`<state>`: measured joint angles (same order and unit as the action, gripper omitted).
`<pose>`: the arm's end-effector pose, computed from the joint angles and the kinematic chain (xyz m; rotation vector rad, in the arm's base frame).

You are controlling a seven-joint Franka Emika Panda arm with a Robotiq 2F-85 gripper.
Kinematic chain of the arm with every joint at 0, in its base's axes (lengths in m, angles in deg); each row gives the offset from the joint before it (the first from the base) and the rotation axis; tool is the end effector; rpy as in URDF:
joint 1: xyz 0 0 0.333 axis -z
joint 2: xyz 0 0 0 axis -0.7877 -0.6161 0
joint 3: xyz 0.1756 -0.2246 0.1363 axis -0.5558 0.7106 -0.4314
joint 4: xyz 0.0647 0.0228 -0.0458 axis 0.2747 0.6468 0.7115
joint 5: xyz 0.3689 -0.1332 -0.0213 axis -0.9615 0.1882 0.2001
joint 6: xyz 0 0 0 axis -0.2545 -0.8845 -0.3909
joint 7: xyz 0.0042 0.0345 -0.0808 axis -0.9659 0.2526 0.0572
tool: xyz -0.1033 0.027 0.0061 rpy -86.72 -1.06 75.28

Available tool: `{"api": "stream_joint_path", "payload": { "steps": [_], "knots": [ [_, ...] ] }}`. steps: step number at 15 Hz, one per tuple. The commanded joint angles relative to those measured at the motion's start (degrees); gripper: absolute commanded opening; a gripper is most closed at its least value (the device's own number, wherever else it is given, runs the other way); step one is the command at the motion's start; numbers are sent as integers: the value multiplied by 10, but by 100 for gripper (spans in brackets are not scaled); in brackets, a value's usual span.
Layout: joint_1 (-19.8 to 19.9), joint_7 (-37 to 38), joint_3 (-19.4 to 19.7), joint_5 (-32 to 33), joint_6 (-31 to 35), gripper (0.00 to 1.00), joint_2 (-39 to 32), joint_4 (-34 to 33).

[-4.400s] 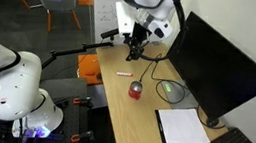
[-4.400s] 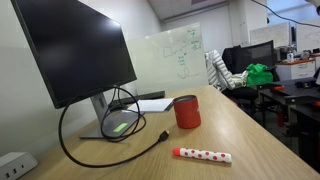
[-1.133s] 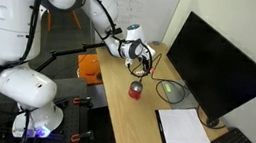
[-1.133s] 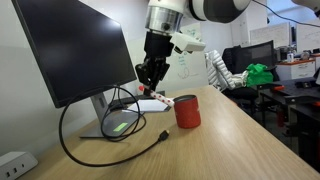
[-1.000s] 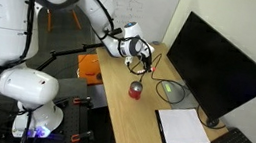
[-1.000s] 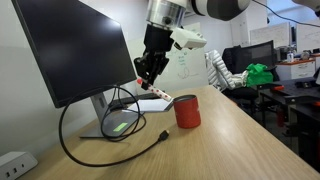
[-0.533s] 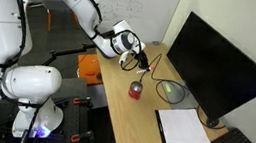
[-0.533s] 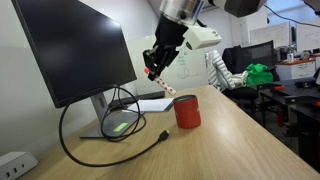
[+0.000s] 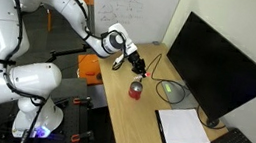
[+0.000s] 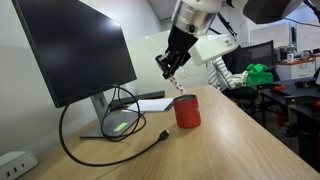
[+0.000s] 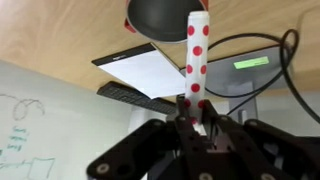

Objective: Put the marker into the cup.

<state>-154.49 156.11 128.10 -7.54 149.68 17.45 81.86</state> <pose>0.4729 0.2236 0.2514 2.3824 -0.8163 1.0740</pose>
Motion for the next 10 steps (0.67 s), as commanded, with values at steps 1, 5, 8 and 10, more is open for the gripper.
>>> {"api": "stream_joint_path", "payload": {
  "steps": [1, 5, 8, 10],
  "knots": [
    [-24, -6, 16, -45, -73, 5, -70, -25],
    [-28, -8, 15, -47, -149, 5, -96, -54],
    [-24, -3, 9, -42, -181, 5, -102, -67],
    [-15, 4, -1, -44, -186, 5, -107, -74]
  ]
}}
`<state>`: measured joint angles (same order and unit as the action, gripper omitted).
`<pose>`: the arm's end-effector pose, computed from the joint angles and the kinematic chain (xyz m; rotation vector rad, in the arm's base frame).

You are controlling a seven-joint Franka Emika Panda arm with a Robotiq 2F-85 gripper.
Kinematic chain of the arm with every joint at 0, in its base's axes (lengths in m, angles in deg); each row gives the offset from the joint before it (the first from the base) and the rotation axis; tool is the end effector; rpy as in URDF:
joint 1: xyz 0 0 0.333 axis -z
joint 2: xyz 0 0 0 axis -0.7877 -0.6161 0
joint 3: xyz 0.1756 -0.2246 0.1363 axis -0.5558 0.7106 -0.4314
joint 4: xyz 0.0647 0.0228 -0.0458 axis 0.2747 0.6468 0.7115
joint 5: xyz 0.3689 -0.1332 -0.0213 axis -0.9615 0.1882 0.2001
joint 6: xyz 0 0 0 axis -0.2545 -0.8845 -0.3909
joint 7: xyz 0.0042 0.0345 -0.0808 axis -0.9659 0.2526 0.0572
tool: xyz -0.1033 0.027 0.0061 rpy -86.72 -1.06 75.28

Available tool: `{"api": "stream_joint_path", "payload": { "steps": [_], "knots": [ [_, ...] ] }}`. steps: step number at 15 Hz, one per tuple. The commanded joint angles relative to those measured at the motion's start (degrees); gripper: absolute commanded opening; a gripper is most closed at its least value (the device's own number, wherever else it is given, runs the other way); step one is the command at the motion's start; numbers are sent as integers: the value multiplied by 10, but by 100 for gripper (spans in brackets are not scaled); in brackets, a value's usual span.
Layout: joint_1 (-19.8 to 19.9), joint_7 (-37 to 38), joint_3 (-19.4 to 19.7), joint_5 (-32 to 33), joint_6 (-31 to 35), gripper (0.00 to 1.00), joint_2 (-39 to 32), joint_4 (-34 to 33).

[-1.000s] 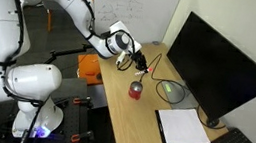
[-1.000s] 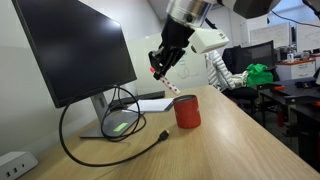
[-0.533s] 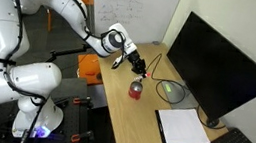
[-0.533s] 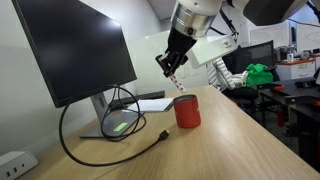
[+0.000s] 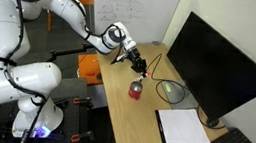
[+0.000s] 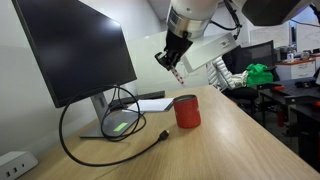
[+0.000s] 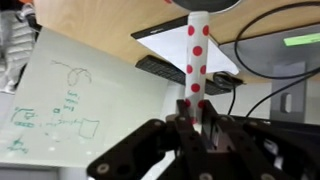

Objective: Put the marker into the cup.

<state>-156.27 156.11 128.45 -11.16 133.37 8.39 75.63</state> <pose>0.4797 0.2353 0.2530 2.1091 -0.8479 1.0658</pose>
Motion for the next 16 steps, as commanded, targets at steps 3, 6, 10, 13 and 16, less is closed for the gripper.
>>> {"api": "stream_joint_path", "payload": {
  "steps": [3, 6, 10, 13, 16],
  "knots": [
    [25, 12, -26, -12, -14, 5, -29, -22],
    [47, 18, -49, -13, -11, 5, -39, -31],
    [69, 28, -73, -11, 2, 5, -49, -37],
    [82, 3, -91, -14, 12, 53, -10, -31],
    [79, -39, -85, -23, 18, 75, 55, -13]
  ]
}}
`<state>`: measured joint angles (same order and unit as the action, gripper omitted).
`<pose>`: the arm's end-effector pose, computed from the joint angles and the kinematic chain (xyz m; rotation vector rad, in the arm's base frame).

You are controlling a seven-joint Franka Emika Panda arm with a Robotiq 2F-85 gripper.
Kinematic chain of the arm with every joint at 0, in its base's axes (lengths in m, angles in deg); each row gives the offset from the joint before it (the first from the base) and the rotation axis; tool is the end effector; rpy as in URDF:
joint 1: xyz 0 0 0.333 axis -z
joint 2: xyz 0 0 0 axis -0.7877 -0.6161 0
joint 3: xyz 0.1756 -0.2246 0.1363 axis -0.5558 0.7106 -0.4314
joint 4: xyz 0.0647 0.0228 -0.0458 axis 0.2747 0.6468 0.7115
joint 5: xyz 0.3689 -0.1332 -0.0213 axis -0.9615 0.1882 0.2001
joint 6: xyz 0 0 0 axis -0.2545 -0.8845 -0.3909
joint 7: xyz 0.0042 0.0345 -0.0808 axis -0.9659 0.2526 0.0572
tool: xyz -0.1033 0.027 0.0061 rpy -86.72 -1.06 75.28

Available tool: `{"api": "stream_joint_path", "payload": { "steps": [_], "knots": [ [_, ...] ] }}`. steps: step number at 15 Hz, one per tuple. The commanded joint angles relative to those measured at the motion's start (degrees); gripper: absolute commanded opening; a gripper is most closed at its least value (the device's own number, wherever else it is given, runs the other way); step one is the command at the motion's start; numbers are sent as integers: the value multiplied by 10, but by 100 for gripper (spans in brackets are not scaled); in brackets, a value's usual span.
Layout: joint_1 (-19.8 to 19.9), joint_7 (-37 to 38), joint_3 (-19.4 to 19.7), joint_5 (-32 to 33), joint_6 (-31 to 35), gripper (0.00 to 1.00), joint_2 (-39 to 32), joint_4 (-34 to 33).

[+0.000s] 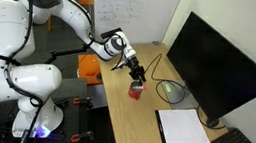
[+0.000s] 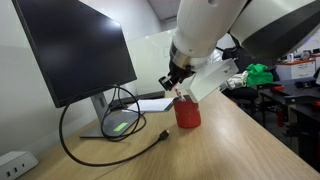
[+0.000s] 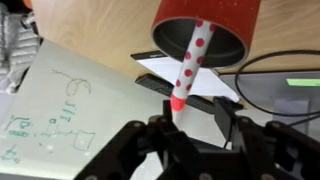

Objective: Put the marker into the cup.

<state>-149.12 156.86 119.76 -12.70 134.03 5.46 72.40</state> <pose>0.4865 0.2342 0.1901 2.1125 -0.8097 0.9841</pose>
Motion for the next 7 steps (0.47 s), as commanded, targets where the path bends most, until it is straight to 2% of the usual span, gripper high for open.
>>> {"api": "stream_joint_path", "payload": {
  "steps": [1, 3, 4, 7],
  "knots": [
    [5, -64, 8, -9, 10, 82, 104, 22],
    [-3, -105, 27, -1, 6, 97, 150, 34],
    [-6, -126, 36, -1, 1, 100, 173, 38],
    [-10, -199, 59, 3, -31, 100, 240, 48]
  ]
}}
